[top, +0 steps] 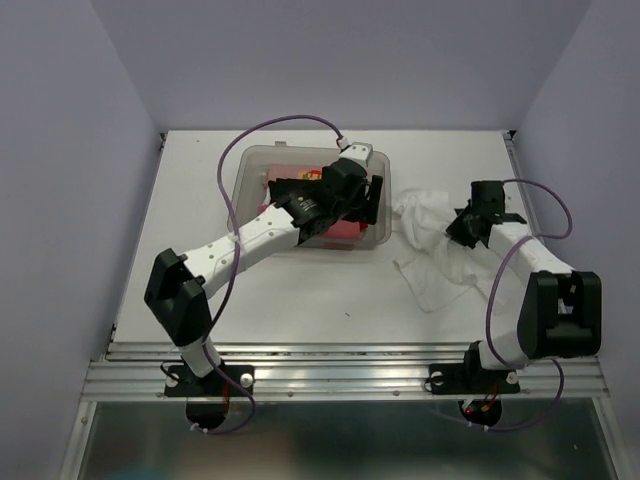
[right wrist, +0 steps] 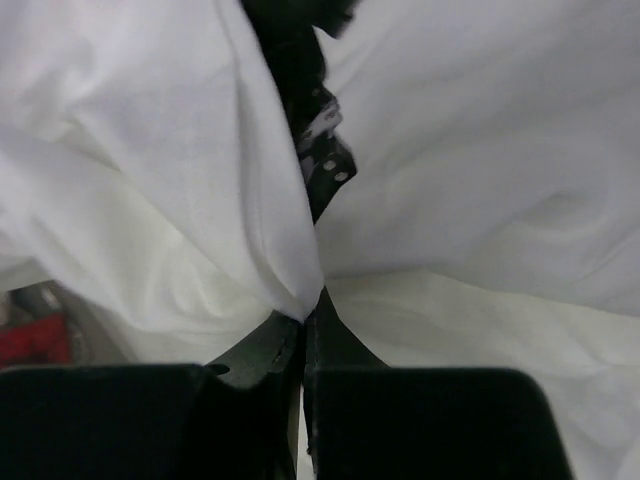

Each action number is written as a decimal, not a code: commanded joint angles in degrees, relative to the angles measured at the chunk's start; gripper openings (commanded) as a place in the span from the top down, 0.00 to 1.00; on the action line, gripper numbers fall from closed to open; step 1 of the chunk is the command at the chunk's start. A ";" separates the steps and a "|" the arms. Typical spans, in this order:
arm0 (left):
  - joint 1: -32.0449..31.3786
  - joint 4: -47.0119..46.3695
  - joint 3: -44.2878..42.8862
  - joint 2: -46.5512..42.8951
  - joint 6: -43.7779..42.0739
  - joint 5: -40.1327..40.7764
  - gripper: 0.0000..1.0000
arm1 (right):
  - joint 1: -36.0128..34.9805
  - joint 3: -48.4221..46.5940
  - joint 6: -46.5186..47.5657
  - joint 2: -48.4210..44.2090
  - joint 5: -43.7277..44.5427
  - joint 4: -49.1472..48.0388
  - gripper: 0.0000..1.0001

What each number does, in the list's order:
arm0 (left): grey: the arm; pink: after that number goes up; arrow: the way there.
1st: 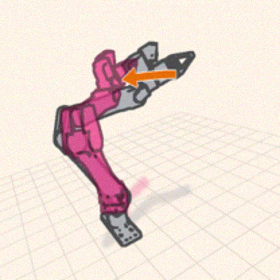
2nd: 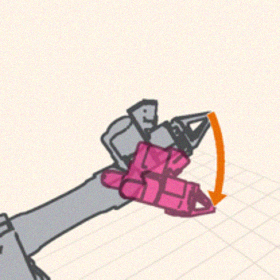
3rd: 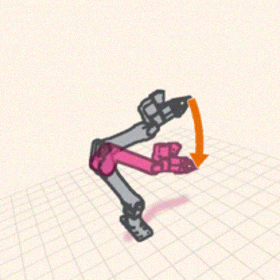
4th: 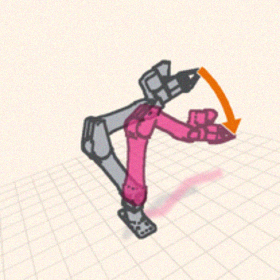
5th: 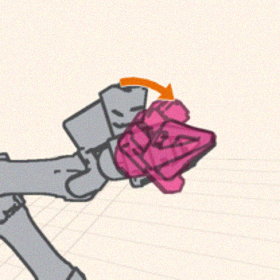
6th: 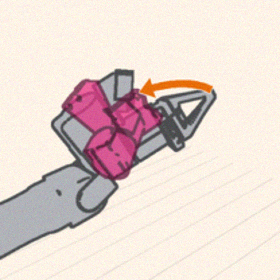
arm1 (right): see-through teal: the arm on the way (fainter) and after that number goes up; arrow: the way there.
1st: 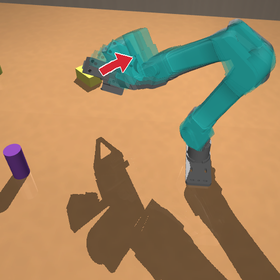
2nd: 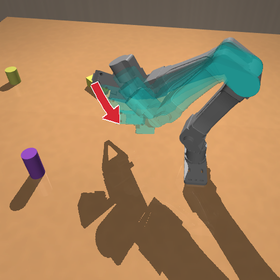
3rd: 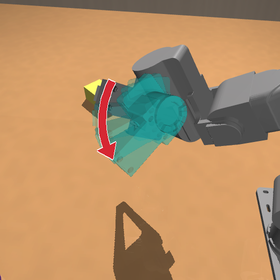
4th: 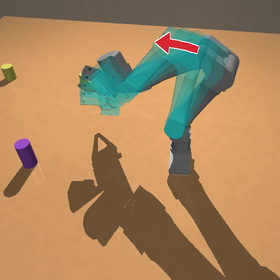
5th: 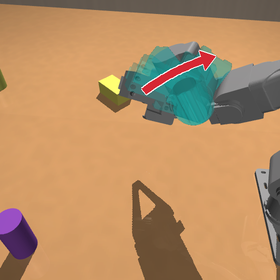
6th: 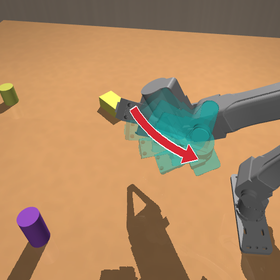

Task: Roll the t-shirts
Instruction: Move the bin to the corner of the board.

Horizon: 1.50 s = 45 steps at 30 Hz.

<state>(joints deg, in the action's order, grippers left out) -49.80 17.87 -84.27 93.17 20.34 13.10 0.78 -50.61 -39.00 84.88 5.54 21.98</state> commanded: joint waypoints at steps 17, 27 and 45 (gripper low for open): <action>-5.13 7.97 -26.04 29.09 3.66 2.37 0.20 | 12.14 -4.59 -0.28 -12.99 -2.55 1.75 0.99; -8.20 7.26 -8.30 19.88 -0.91 -8.35 0.23 | 12.14 -4.06 -0.81 -11.41 -3.08 1.75 0.99; -8.38 18.25 11.71 -8.25 -2.41 -10.80 0.21 | 12.14 -2.56 -1.25 -10.97 -5.01 1.40 0.99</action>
<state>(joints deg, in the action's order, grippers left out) -57.91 31.57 -67.18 90.13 19.44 5.04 13.02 -53.39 -39.90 73.93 1.45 25.04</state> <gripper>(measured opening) 0.772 0.038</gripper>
